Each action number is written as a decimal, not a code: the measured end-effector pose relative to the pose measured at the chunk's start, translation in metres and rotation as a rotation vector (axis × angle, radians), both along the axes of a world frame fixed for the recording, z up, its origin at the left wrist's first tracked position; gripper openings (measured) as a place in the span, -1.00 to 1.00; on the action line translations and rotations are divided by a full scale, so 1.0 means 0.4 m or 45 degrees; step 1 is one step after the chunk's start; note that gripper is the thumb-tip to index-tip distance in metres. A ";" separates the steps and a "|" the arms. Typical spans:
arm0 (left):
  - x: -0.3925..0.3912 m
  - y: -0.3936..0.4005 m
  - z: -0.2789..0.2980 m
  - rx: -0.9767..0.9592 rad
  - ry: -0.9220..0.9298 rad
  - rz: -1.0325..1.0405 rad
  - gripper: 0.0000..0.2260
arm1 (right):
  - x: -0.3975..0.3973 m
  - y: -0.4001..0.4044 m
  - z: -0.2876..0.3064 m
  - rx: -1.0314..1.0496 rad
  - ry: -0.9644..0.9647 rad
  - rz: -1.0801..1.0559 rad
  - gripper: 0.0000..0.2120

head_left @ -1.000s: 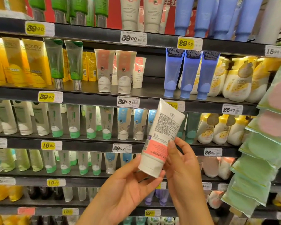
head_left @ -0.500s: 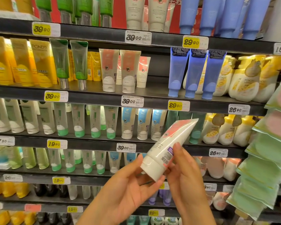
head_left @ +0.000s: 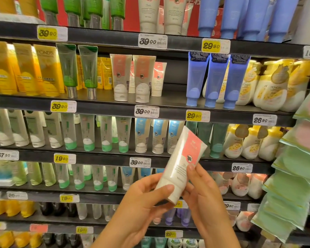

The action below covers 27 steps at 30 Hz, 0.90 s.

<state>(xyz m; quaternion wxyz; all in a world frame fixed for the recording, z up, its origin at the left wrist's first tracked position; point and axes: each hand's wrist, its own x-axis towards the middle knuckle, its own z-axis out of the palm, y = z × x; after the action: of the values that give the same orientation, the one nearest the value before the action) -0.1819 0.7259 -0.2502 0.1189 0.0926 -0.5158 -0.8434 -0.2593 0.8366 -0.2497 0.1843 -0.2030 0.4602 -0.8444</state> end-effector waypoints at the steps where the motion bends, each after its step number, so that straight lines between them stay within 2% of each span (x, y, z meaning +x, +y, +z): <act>1: 0.000 0.000 0.000 -0.102 0.008 0.052 -0.59 | 0.000 -0.001 0.000 0.003 -0.005 0.016 -0.70; 7: 0.004 -0.003 -0.007 -0.682 0.073 0.247 -0.60 | -0.003 -0.001 0.000 -0.078 -0.083 0.059 -0.67; 12: 0.007 0.016 -0.003 -0.795 0.130 0.294 -0.56 | -0.004 -0.003 -0.006 -0.128 -0.175 0.058 -0.53; 17: 0.011 0.024 0.002 -0.854 0.104 0.315 -0.57 | -0.008 0.000 -0.008 -0.123 -0.201 0.055 -0.49; 21: 0.007 0.021 0.005 -0.715 0.017 0.264 -0.62 | -0.012 0.002 -0.004 -0.102 -0.189 0.040 -0.56; 24: 0.002 0.017 0.013 -0.344 -0.040 0.126 -0.62 | -0.020 0.004 0.002 -0.129 -0.190 0.039 -0.70; 27: 0.000 0.017 0.023 0.092 -0.024 -0.039 -0.60 | -0.026 0.007 0.008 -0.125 -0.156 0.045 -0.73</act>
<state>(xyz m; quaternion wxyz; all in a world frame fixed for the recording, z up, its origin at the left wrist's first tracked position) -0.1820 0.7328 -0.2411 0.0976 0.0969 -0.4876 -0.8622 -0.2697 0.8395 -0.2465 0.2169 -0.1679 0.4026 -0.8733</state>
